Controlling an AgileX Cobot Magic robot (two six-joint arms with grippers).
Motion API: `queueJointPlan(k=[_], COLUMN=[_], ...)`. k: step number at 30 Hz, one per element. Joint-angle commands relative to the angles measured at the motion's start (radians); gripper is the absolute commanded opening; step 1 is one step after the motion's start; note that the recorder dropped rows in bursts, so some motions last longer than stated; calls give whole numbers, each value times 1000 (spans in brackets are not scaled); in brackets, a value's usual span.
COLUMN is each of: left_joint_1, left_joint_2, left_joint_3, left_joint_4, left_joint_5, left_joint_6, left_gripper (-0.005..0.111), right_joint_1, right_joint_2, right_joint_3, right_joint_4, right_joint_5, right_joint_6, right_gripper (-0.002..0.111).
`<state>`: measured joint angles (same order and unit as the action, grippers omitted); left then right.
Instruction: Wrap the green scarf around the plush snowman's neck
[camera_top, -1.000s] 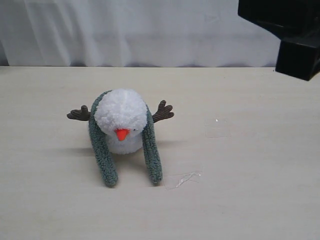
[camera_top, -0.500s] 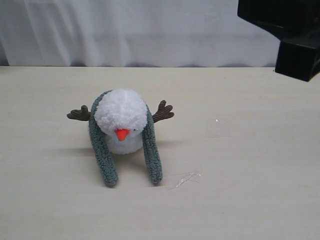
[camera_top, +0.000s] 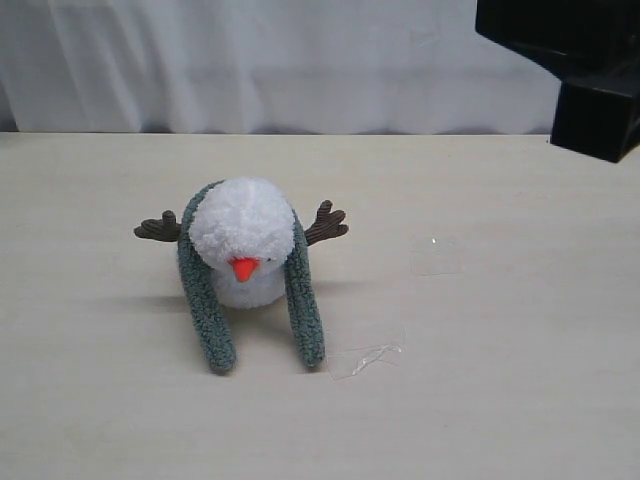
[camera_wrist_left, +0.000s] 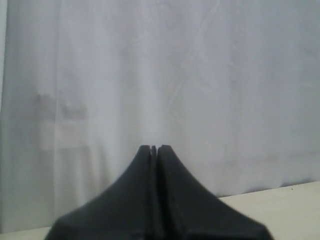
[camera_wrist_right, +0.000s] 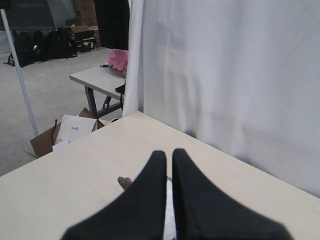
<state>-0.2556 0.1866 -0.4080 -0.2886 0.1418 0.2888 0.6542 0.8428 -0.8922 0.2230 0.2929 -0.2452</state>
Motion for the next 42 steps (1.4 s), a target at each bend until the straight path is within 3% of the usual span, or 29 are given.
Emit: queueJointPlan(k=[1,7,18,24,29,42], left_joint_1=[0,0,7,138,232,243], left_joint_2=[-9,-17,-187,-187,-187,-187], left_joint_3=[7,50,186,218,284,408], left_joint_4=[314,323,384,422,306,280], left_joint_5=[8,-7,-50,-47,-147,-287], left_joint_6=[-373,-360,-289,-289,-289,-289], left_gripper=[0,0,0,0,0,0], right_joint_1=[1,1,1,1,1,1], right_joint_2=[-3,-3,-3,-3,-3,-3], right_joint_3=[5,5,5,5,5,5], right_joint_4=[3,3,3,3,3,3], right_joint_5=[1,1,1,1,1,1], right_joint_6=[4,4,4,4,4,2], right_gripper=[4,4,4,4,4,4])
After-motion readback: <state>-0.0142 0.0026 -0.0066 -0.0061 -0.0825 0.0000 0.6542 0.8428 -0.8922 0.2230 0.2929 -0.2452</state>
